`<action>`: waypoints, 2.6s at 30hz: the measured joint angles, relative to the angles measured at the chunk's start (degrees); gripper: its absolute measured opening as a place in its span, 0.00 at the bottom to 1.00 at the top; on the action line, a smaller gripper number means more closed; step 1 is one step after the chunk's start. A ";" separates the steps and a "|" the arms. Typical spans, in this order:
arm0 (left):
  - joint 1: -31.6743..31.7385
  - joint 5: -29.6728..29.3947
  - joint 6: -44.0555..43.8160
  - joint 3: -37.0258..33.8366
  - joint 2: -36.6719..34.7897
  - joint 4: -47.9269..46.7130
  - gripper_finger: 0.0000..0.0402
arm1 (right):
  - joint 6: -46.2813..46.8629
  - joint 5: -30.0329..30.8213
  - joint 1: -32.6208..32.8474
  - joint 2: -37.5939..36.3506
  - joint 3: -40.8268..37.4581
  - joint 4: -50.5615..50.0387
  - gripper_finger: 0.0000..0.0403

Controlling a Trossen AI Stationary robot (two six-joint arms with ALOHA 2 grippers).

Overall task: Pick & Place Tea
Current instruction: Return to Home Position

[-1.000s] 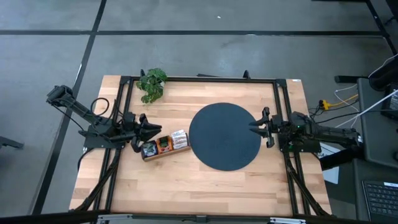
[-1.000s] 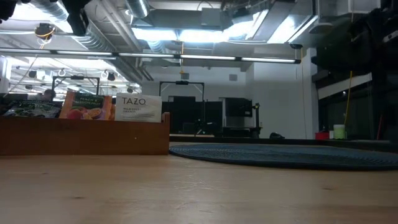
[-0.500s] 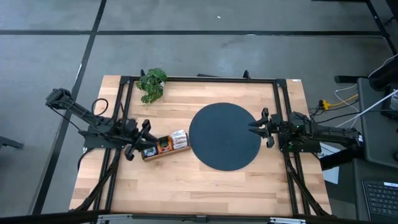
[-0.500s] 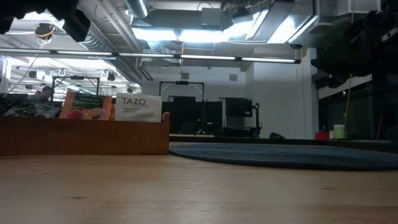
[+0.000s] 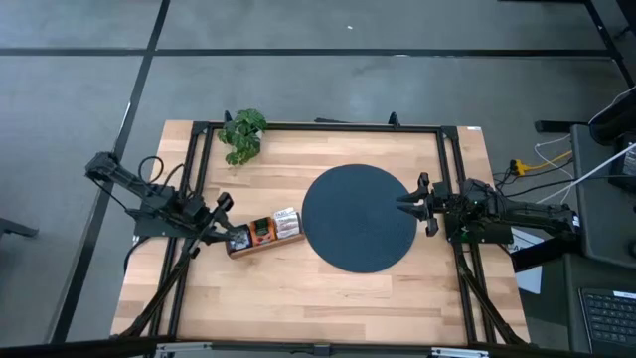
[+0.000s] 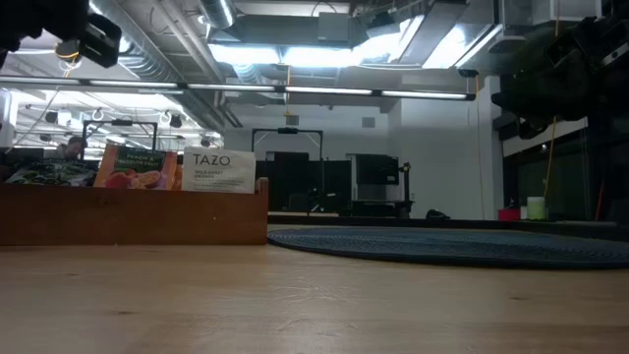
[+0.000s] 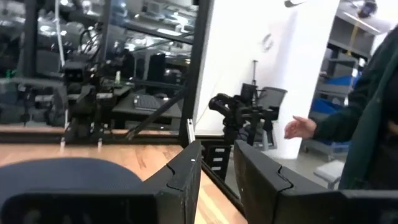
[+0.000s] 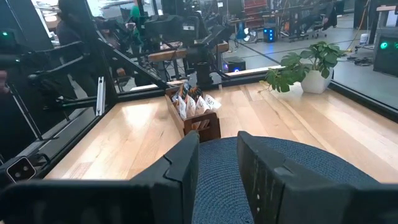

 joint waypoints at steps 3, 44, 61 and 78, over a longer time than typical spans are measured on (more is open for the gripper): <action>0.02 1.86 3.10 0.00 -4.00 -3.32 0.23 | -0.02 0.00 0.00 0.00 0.00 0.00 0.28; 9.88 3.25 13.39 -3.48 -9.94 -17.41 0.23 | -0.15 -0.02 0.02 0.04 0.00 0.04 0.28; 9.88 3.23 13.39 -3.48 -9.94 -17.31 0.23 | -0.15 -0.02 0.02 0.04 0.00 0.04 0.28; 9.87 3.21 13.40 -3.48 -9.94 -17.29 0.23 | -0.15 -0.02 0.02 0.04 0.00 0.04 0.28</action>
